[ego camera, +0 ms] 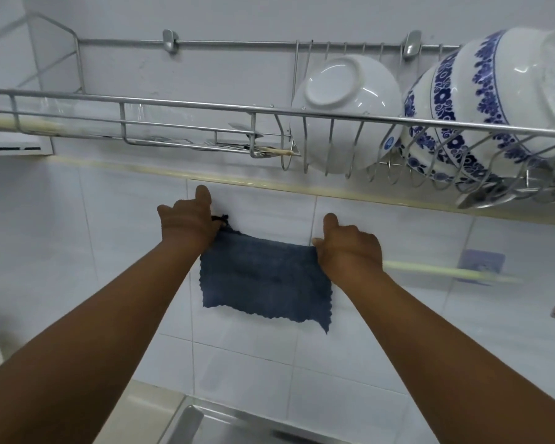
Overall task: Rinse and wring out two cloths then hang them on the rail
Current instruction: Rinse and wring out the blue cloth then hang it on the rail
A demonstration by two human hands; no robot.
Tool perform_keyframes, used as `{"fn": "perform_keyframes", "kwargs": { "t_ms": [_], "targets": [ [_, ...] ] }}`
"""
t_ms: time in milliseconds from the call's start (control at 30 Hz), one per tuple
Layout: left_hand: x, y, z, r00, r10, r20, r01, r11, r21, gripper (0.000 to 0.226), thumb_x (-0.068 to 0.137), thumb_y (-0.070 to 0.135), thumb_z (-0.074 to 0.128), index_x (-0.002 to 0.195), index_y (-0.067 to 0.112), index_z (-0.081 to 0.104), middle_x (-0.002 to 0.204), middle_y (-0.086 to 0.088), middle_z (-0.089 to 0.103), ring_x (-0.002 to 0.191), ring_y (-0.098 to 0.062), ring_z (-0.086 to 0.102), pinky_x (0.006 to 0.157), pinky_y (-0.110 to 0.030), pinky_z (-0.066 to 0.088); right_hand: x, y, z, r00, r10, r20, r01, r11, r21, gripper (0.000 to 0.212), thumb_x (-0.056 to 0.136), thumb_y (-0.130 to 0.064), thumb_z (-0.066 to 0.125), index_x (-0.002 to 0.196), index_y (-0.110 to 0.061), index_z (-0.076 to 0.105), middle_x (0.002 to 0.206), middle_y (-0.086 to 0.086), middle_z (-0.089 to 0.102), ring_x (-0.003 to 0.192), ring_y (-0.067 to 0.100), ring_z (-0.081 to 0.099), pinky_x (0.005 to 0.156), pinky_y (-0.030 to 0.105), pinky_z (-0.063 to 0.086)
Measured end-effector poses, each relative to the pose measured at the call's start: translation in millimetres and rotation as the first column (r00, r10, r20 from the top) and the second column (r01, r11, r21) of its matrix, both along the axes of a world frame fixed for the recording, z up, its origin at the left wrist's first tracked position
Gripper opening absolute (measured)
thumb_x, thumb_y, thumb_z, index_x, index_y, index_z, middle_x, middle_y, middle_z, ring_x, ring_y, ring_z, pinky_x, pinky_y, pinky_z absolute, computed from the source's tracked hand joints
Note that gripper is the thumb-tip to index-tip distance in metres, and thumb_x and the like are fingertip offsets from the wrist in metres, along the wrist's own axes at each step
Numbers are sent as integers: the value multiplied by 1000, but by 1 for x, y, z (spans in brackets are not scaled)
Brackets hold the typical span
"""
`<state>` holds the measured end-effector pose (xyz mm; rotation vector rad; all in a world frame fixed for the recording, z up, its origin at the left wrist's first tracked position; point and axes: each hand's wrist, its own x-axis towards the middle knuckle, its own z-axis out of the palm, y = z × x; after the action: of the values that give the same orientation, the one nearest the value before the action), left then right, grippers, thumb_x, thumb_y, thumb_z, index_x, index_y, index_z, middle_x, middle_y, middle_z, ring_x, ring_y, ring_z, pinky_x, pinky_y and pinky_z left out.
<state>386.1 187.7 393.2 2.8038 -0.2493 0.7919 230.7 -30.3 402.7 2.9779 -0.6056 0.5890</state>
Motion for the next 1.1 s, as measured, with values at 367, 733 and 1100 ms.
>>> {"fn": "perform_keyframes", "kwargs": {
  "t_ms": [367, 733, 1100],
  "targets": [
    [-1, 16, -19, 957, -224, 186, 177, 955, 238, 45, 96, 40, 29, 86, 16, 66, 92, -5, 52, 91, -29, 47, 87, -43, 37, -10, -21, -17, 995, 93, -42, -100, 970, -220, 61, 95, -61, 20, 100, -23, 68, 99, 4, 65, 98, 25, 48, 87, 36, 35],
    [-14, 20, -25, 922, -377, 85, 321, 870, 375, 64, 86, 54, 16, 104, 17, 64, 110, -7, 55, 101, -27, 47, 92, -43, 39, -12, -22, -23, 966, 244, 80, -219, 945, -242, 40, 95, -51, 41, 114, -26, 66, 111, 3, 58, 103, 25, 48, 89, 35, 38],
    [-27, 40, -61, 892, -353, 282, 282, 923, 262, 46, 84, 21, 38, 120, 5, 62, 121, -15, 67, 113, -39, 56, 95, -49, 42, -21, -41, -34, 902, 368, 225, -303, 912, -276, 19, 92, -23, 58, 96, -15, 76, 89, 6, 72, 89, 29, 55, 80, 38, 44]
  ]
}}
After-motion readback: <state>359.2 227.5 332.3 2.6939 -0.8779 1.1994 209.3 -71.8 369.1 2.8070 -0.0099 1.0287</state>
